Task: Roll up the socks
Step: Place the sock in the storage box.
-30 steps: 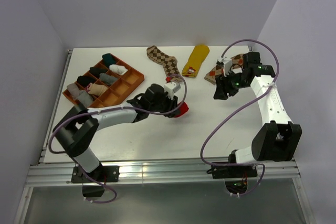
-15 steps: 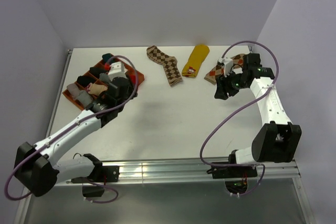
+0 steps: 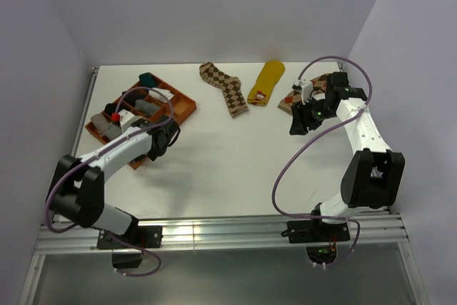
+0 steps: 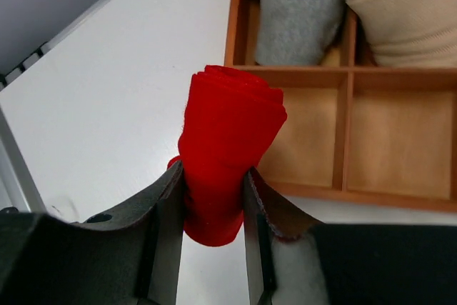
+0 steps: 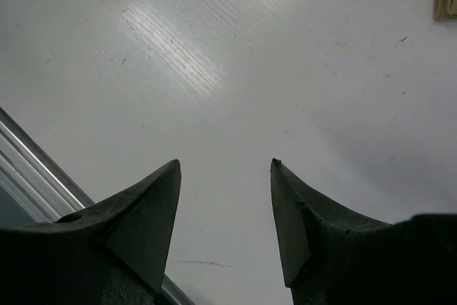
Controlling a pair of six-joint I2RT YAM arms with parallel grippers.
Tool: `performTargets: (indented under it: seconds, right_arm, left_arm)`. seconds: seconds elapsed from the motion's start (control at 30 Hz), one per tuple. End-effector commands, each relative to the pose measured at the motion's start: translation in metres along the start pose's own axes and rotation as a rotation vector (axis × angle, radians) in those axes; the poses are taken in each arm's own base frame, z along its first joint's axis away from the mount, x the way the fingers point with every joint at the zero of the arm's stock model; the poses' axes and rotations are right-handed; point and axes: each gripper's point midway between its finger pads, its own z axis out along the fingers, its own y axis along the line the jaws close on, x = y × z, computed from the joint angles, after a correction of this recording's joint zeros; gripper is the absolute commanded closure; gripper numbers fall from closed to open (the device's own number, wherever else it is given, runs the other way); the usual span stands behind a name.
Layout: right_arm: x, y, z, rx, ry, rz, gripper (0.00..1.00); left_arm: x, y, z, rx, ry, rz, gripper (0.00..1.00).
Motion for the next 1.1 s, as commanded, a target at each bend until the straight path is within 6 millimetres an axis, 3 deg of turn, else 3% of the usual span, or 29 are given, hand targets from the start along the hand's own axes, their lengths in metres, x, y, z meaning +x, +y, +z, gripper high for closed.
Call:
performTargets:
  seconds: [0.0, 0.33, 0.67, 0.9, 1.07]
  right_arm:
    - [-0.01, -0.001, -0.005, -0.002, -0.026, -0.038, 0.39]
    - [0.01, 0.001, 0.008, -0.03, 0.004, -0.026, 0.39]
    - [0.02, -0.002, 0.013, -0.002, 0.016, -0.02, 0.39]
    - [0.025, -0.002, 0.011, 0.023, 0.021, -0.027, 0.39]
    - [0.027, -0.002, 0.013, 0.02, 0.02, -0.02, 0.39]
  left_arm:
    - [-0.024, 0.01, 0.01, -0.127, -0.067, -0.036, 1.0]
    - [-0.009, -0.023, 0.044, -0.103, 0.021, 0.075, 1.0]
    - [0.021, -0.072, 0.052, 0.04, 0.165, 0.182, 1.0]
    - [0.042, -0.091, 0.047, 0.218, 0.315, 0.117, 1.0]
    - [0.058, -0.089, 0.048, 0.296, 0.408, 0.061, 1.0]
